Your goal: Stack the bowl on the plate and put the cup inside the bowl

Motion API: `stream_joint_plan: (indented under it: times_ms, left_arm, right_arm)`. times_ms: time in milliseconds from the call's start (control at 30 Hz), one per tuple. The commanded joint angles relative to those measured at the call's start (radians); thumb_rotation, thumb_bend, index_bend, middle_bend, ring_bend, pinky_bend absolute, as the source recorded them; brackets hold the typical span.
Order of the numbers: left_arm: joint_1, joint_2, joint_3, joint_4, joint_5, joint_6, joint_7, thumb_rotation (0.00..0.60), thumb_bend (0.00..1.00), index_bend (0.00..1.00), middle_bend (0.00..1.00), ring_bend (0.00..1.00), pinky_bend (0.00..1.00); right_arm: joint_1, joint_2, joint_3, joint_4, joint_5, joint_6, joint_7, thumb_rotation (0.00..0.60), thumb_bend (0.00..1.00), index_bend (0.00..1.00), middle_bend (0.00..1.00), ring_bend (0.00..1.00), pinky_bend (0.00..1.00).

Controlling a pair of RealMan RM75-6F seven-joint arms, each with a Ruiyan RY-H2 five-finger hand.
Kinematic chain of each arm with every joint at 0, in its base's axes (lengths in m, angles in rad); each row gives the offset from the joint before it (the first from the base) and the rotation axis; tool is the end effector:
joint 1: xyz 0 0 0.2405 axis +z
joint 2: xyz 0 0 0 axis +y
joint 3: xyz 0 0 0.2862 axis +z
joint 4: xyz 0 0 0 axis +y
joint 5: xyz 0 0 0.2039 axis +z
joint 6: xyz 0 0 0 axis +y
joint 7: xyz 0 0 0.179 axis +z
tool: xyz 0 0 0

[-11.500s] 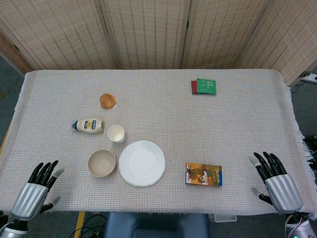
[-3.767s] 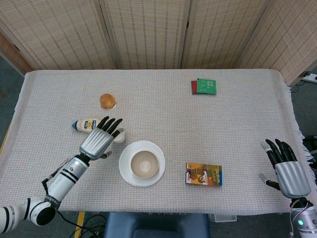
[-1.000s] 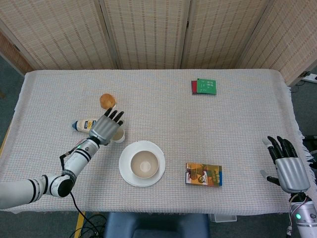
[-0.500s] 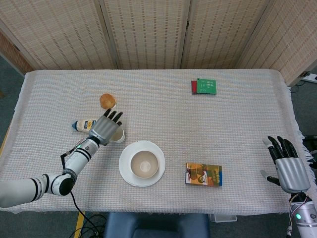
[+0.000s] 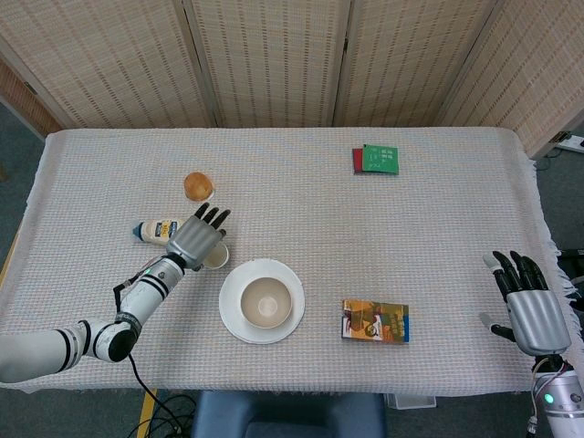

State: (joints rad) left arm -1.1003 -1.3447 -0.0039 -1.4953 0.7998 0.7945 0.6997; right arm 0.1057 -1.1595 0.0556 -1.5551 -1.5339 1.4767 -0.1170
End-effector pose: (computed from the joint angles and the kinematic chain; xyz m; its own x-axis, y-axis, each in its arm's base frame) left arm -0.1265 0.4536 0.0170 0.8529 0.1564 0.4981 0.5004 -0.5172 -0.6943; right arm -0.3336 -0.2265 0.1661 0.5157 0.0119 0.8567 -0.8550 -0.0576 0.5155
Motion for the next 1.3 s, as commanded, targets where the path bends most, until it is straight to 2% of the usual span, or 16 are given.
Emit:
stream_joint_plan:
  times_ms: [33, 200, 367, 633, 933, 1100, 1300]
  left_arm:
    - [-0.001, 0.016, -0.005, -0.031, 0.005, 0.019, 0.008, 0.6, 0.23, 0.41, 0.0, 0.0, 0.06]
    - [-0.004, 0.046, -0.009, -0.092, -0.013, 0.053, 0.038, 0.6, 0.23, 0.43, 0.0, 0.0, 0.06]
    - [-0.011, 0.099, -0.01, -0.2, -0.051, 0.108, 0.096, 0.6, 0.23, 0.43, 0.0, 0.0, 0.06]
    - [-0.054, 0.167, -0.022, -0.344, -0.203, 0.162, 0.19, 0.6, 0.23, 0.44, 0.0, 0.0, 0.06]
    - [-0.086, 0.274, -0.062, -0.567, -0.329, 0.219, 0.188, 0.6, 0.23, 0.44, 0.0, 0.0, 0.06]
    - [-0.116, 0.27, -0.074, -0.63, -0.363, 0.267, 0.216, 0.6, 0.23, 0.44, 0.0, 0.0, 0.06]
    - [-0.164, 0.208, -0.099, -0.657, -0.438, 0.305, 0.234, 0.6, 0.23, 0.45, 0.0, 0.0, 0.06]
  right_arm:
    - [0.0, 0.001, -0.001, -0.001, -0.002, 0.0, 0.003, 0.6, 0.16, 0.09, 0.08, 0.0, 0.08]
    - [-0.002, 0.005, -0.002, -0.001, -0.005, 0.003, 0.012, 0.6, 0.16, 0.09, 0.08, 0.0, 0.08]
    - [-0.002, 0.006, -0.003, 0.002, -0.01, 0.006, 0.018, 0.6, 0.16, 0.09, 0.08, 0.0, 0.08]
    - [0.009, 0.004, -0.002, 0.008, -0.004, -0.017, 0.024, 0.6, 0.16, 0.09, 0.08, 0.0, 0.08]
    - [0.02, 0.01, -0.008, 0.009, -0.014, -0.035, 0.045, 0.6, 0.16, 0.09, 0.08, 0.0, 0.08]
    - [0.029, 0.013, -0.011, 0.018, -0.021, -0.047, 0.066, 0.6, 0.16, 0.09, 0.08, 0.0, 0.08]
    - [0.041, 0.026, -0.007, 0.033, -0.024, -0.056, 0.121, 0.6, 0.16, 0.09, 0.08, 0.0, 0.08]
